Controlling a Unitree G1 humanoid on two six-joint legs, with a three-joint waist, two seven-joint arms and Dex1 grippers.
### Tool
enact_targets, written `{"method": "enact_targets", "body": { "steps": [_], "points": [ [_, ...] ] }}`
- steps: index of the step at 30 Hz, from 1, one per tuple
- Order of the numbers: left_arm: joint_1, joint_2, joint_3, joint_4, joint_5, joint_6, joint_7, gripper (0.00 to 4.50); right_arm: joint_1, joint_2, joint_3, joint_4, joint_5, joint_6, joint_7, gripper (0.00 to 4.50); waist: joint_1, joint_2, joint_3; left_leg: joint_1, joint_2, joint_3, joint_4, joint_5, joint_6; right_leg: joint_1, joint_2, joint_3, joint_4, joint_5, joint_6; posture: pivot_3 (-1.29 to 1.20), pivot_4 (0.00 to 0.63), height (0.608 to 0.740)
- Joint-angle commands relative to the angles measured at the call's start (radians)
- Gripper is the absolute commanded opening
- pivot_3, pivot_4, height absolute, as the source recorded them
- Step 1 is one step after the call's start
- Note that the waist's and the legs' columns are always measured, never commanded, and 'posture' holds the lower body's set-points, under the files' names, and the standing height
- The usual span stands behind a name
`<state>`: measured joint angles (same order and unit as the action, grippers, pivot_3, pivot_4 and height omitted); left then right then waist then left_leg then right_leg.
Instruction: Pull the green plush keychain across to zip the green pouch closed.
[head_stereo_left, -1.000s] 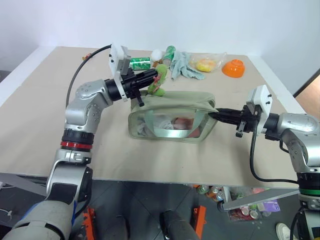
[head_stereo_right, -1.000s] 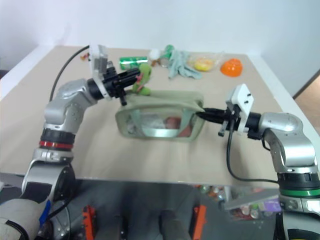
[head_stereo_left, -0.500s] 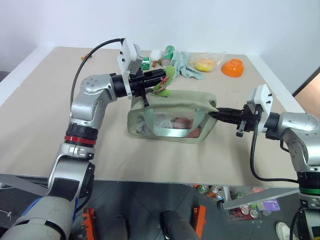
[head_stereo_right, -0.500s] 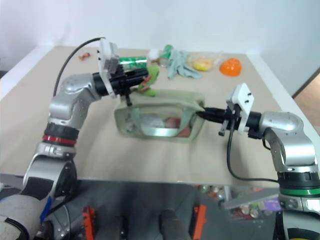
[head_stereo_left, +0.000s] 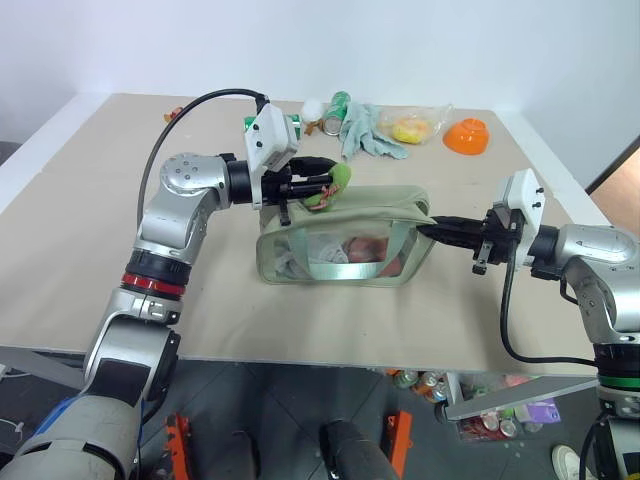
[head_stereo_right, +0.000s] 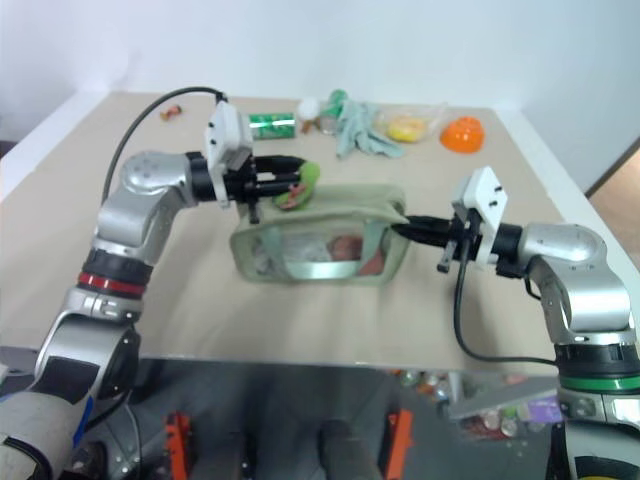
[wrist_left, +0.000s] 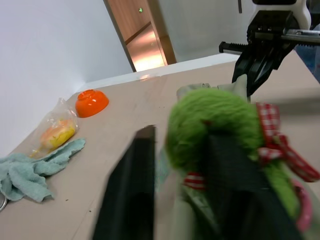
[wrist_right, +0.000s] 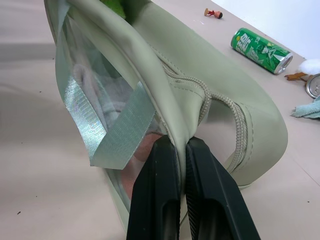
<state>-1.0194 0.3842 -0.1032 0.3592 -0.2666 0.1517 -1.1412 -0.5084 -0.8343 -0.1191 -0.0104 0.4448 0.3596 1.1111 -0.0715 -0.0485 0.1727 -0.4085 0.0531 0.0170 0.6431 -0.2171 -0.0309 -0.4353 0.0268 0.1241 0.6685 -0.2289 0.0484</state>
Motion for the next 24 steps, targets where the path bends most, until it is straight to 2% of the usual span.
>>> {"method": "enact_targets", "body": {
  "steps": [1, 5, 10, 17, 24],
  "points": [
    [-0.051, 0.037, 0.017, 0.026, 0.023, -0.066, -0.015, 2.69, -0.02, -0.005, -0.022, -0.012, 0.003, -0.019, -0.001, 0.0, 0.0, 0.0, 0.0, 0.0, 0.0, 0.0, 0.0, 0.0, 0.0, 0.0, 0.0, 0.0, 0.0, 0.0, 0.0, 0.0, 0.15, 0.74],
    [-0.068, 0.069, 0.022, 0.068, 0.041, -0.115, -0.023, 4.05, -0.023, -0.004, -0.017, -0.008, 0.0, -0.022, -0.001, 0.0, 0.0, 0.0, 0.0, 0.0, 0.0, 0.0, 0.0, 0.0, 0.0, 0.0, 0.0, 0.0, 0.0, 0.0, 0.0, 0.0, 0.15, 0.74],
    [-0.073, 0.115, 0.049, 0.103, 0.039, -0.128, -0.016, 4.05, -0.029, 0.002, -0.009, -0.001, -0.003, -0.025, -0.001, 0.0, -0.001, 0.0, 0.0, 0.0, 0.0, 0.0, 0.0, 0.0, 0.0, 0.0, 0.0, 0.0, 0.0, 0.0, 0.0, 0.0, 0.15, 0.74],
    [-0.023, 0.165, 0.153, 0.061, -0.035, -0.014, 0.044, 4.05, -0.038, 0.008, -0.001, 0.01, -0.008, -0.03, 0.006, 0.0, -0.002, 0.0, 0.0, 0.0, 0.0, 0.0, 0.0, 0.0, 0.0, 0.0, 0.0, 0.0, 0.0, 0.0, 0.0, 0.0, 0.15, 0.74],
    [0.15, 0.198, 0.263, -0.155, -0.165, 0.199, 0.124, 4.05, -0.04, 0.006, -0.003, 0.021, -0.013, -0.034, 0.017, 0.0, -0.003, 0.001, 0.0, 0.0, 0.001, 0.0, 0.001, 0.0, 0.0, -0.001, 0.0, -0.001, 0.003, 0.0, 0.0, 0.0, 0.15, 0.74]
  ]
}}
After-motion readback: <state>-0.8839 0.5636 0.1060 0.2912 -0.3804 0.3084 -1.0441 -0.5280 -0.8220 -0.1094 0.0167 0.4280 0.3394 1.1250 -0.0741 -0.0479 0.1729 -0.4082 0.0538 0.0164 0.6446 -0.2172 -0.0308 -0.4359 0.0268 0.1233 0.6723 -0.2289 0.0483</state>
